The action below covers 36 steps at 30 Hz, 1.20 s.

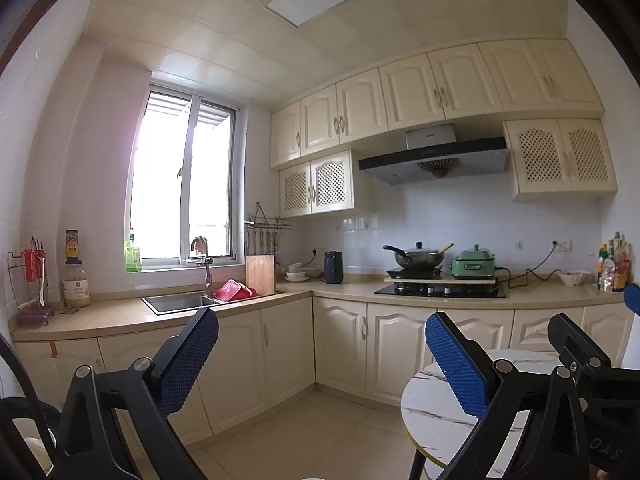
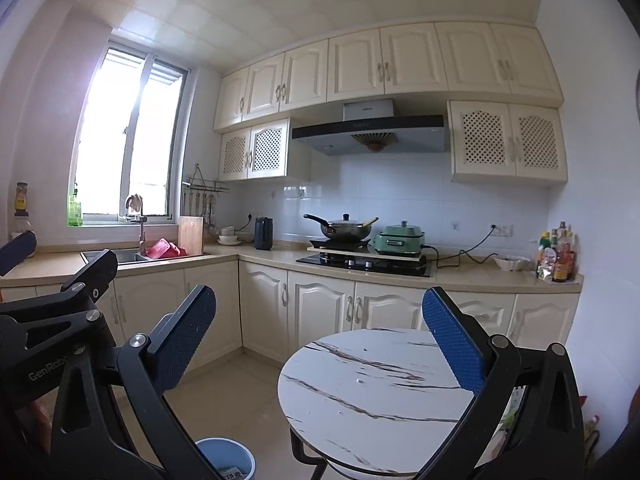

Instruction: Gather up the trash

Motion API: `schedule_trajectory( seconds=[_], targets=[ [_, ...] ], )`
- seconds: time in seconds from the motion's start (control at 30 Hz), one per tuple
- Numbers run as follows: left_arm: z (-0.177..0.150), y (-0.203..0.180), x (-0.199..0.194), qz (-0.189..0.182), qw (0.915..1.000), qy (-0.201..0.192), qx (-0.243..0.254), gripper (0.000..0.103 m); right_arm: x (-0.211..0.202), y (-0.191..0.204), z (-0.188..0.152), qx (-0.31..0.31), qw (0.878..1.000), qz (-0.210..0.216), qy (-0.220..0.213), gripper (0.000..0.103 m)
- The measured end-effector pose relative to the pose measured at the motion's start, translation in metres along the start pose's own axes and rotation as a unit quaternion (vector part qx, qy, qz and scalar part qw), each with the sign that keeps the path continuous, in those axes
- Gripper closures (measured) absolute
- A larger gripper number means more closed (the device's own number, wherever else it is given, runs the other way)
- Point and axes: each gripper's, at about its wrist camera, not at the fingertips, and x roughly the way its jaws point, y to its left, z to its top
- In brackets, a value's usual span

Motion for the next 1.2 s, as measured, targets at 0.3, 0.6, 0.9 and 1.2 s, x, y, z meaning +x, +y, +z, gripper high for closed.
schedule_trajectory(
  seconds=[0.3,0.6,0.9,1.2],
  targets=[
    [0.012,0.013,0.009,-0.01,0.9999,0.004,-0.001,0.001,0.0,-0.002,-0.001,0.0,1.0,-0.004,0.002,0.0],
    [0.026,0.025,0.02,-0.017,0.9998,0.006,0.004,0.001,0.001,-0.003,-0.002,0.0,1.0,-0.013,0.005,0.0],
    [0.032,0.04,0.029,-0.027,0.9996,0.007,0.006,0.001,-0.001,-0.007,-0.002,0.002,1.0,-0.029,0.006,0.0],
    [0.04,0.048,0.038,-0.031,0.9994,0.008,0.009,0.001,-0.002,-0.012,-0.003,0.004,0.999,-0.039,0.007,0.0]
  ],
)
